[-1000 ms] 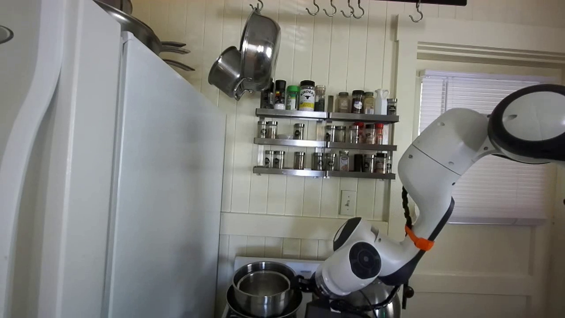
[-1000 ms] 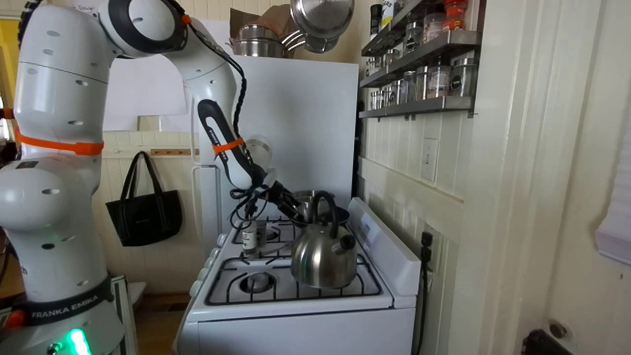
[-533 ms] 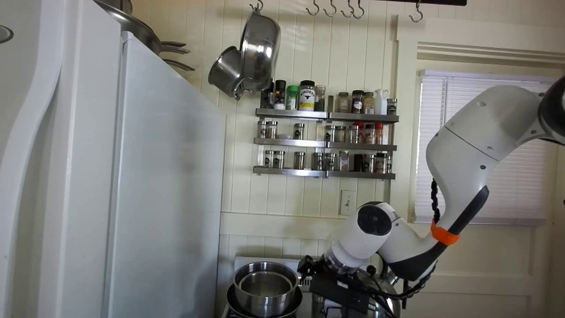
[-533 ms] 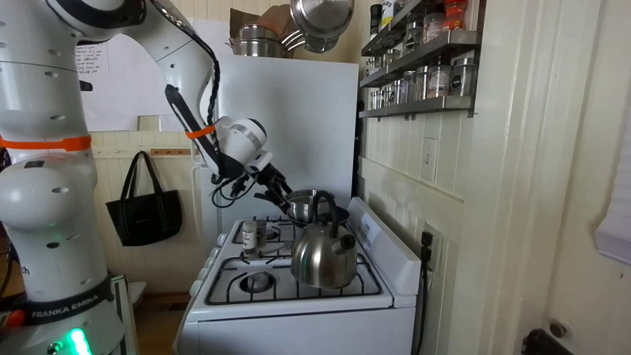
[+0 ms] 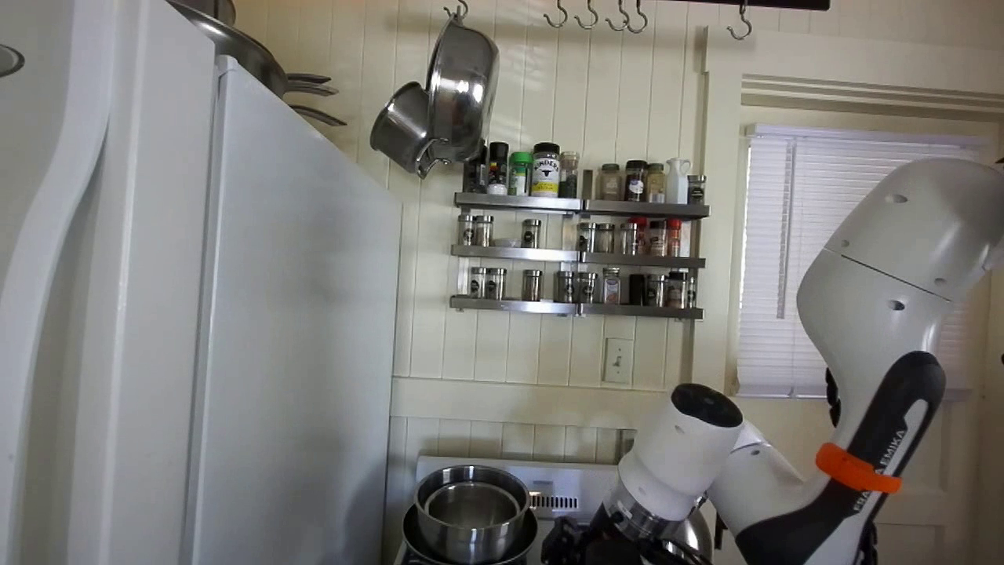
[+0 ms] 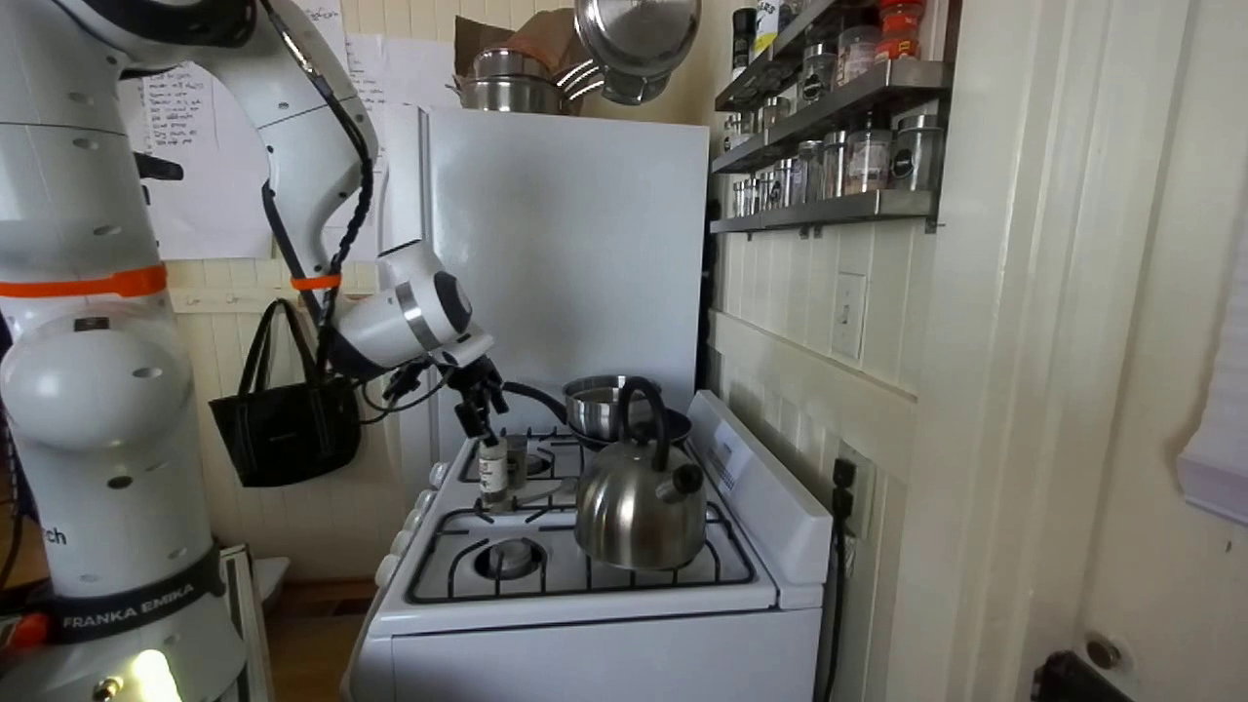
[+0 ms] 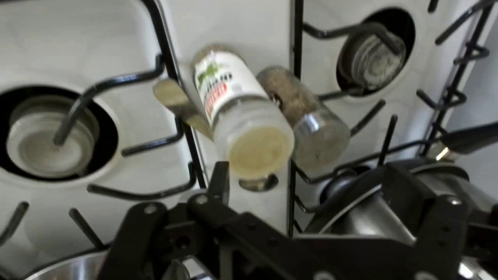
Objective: Remove one glass jar from the topmost shelf and put it on the stovetop.
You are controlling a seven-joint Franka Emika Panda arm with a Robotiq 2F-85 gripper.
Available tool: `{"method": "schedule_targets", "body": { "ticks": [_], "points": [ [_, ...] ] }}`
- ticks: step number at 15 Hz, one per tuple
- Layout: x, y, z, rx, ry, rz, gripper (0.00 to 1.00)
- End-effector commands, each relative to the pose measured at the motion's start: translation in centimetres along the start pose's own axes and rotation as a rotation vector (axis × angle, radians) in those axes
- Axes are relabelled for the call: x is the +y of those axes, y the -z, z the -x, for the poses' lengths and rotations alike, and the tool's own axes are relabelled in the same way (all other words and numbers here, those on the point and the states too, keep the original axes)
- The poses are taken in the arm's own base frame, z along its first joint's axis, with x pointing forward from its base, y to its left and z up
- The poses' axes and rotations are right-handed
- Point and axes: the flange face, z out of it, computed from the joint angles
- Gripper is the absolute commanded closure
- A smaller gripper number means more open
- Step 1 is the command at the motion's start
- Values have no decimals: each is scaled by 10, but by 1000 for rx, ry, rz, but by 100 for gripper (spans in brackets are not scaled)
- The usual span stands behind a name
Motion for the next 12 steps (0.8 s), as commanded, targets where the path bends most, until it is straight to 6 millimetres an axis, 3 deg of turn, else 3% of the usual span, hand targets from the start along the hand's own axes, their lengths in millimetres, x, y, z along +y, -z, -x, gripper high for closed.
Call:
{"method": "schedule_targets", "body": {
  "ticks": [1,12],
  "points": [
    [-2,-2,11,-20,-1,14,0],
    [-6,-2,8,-17,-4,14,0]
  ]
}}
